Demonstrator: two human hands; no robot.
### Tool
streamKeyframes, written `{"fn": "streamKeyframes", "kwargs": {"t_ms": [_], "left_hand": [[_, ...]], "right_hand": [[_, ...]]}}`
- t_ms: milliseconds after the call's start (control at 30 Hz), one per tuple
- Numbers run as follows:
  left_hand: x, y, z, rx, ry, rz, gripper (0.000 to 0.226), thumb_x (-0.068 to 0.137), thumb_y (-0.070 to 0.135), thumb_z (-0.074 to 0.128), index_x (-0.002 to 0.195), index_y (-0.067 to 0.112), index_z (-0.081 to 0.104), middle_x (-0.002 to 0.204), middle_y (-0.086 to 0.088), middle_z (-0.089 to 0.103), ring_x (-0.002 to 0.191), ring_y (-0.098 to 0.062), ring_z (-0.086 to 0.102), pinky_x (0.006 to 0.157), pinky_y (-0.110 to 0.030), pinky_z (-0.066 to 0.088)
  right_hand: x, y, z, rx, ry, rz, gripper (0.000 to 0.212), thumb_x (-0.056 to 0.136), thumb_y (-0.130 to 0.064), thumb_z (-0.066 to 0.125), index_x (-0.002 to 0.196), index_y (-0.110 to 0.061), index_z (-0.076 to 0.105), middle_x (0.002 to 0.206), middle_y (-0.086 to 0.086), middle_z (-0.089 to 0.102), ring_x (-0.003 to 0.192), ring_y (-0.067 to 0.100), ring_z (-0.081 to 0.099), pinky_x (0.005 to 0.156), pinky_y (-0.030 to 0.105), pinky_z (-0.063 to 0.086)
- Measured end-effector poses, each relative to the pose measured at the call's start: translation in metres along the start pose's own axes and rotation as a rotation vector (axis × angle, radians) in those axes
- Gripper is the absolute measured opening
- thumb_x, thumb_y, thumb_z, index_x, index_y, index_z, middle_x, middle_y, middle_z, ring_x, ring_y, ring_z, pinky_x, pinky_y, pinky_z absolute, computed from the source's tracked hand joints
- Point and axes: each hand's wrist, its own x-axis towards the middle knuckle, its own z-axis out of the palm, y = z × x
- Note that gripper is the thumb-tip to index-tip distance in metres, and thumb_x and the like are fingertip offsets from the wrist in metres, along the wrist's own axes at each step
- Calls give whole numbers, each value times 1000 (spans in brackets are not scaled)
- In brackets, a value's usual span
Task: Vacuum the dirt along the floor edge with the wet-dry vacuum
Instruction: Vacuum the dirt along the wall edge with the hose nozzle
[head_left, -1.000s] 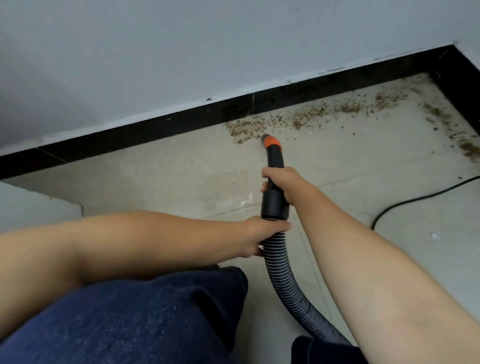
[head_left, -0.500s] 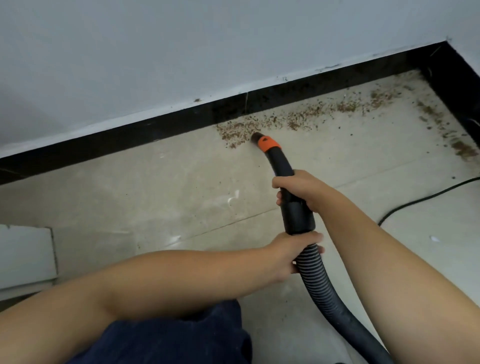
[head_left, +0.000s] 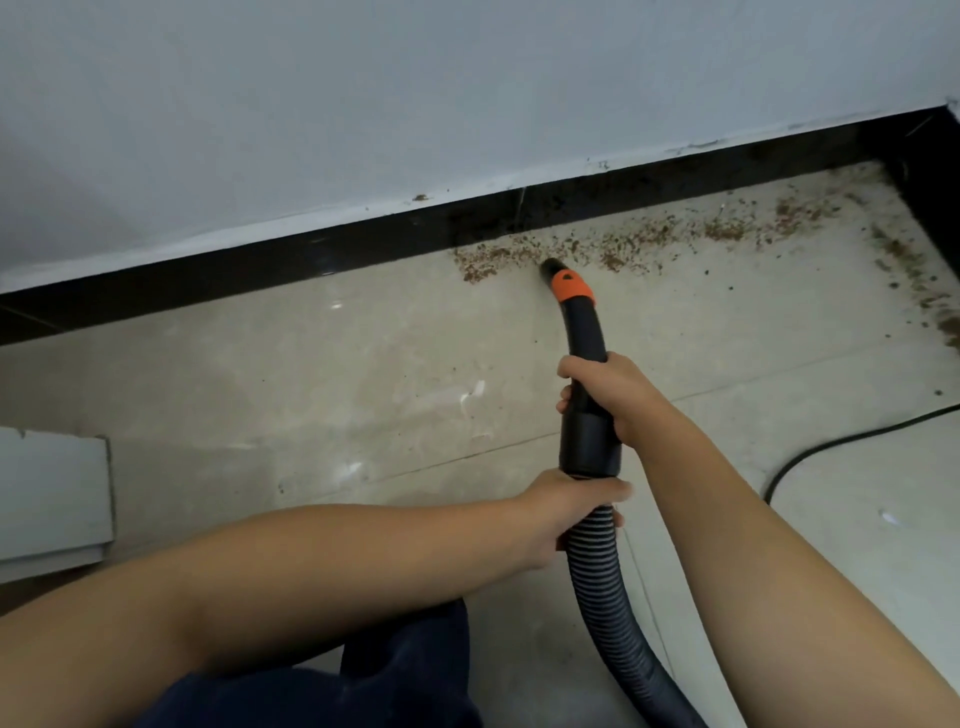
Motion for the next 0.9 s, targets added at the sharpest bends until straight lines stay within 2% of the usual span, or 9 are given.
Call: {"fn": "streamKeyframes", "kwargs": {"t_ms": [133, 233, 400, 533, 600, 733, 900], "left_hand": [[8, 19, 13, 50, -22, 8, 23, 85, 19, 70, 103, 10, 60, 72, -4, 65, 58, -12, 61, 57, -22, 51], [11, 26, 14, 17, -18, 12, 18, 86, 18, 69, 99, 11, 59, 72, -4, 64, 57, -13, 60, 56, -22, 53], [10, 8, 5, -62, 18, -8, 18, 84, 16, 69, 96, 8, 58, 74, -8, 64, 62, -18, 61, 61, -29, 53], [7, -9, -5, -114, 74, -28, 15, 82, 16, 69, 93, 9, 60, 76, -8, 65, 70, -21, 63, 73, -33, 55], [7, -11, -10, -141, 85, -33, 15, 82, 15, 68, 93, 9, 60, 77, -8, 65, 69, -20, 63, 72, -32, 54], [11, -4, -17, -106, 90, -19, 18, 81, 16, 69, 94, 9, 60, 75, -8, 66, 64, -18, 63, 65, -30, 53], [22, 16, -4, -14, 34, -20, 18, 81, 17, 71, 94, 10, 61, 74, -6, 66, 66, -18, 63, 80, -36, 54]], "right_hand": [[9, -8, -22, 72, 81, 10, 22, 86, -8, 60, 105, -6, 50, 64, 8, 58, 51, 19, 58, 50, 26, 51], [13, -16, -22, 75, 77, -4, 22, 86, -8, 60, 105, -6, 49, 64, 8, 57, 50, 19, 57, 46, 24, 51], [9, -13, 3, -123, -72, -30, 17, 85, -10, 61, 99, -8, 51, 64, 8, 60, 51, 18, 59, 55, 27, 51], [4, -7, 23, -196, -180, -45, 17, 85, -9, 60, 99, -9, 51, 66, 9, 61, 51, 18, 60, 52, 26, 51], [4, -6, 31, -218, -203, -59, 17, 85, -9, 60, 99, -10, 51, 66, 8, 61, 51, 17, 60, 53, 26, 51], [11, -8, 33, -146, -141, -70, 19, 85, -10, 60, 102, -9, 51, 66, 9, 60, 52, 19, 59, 57, 29, 52], [22, -14, 4, -13, 24, -46, 20, 85, -9, 62, 102, -6, 51, 64, 8, 58, 49, 19, 57, 52, 28, 51]]}}
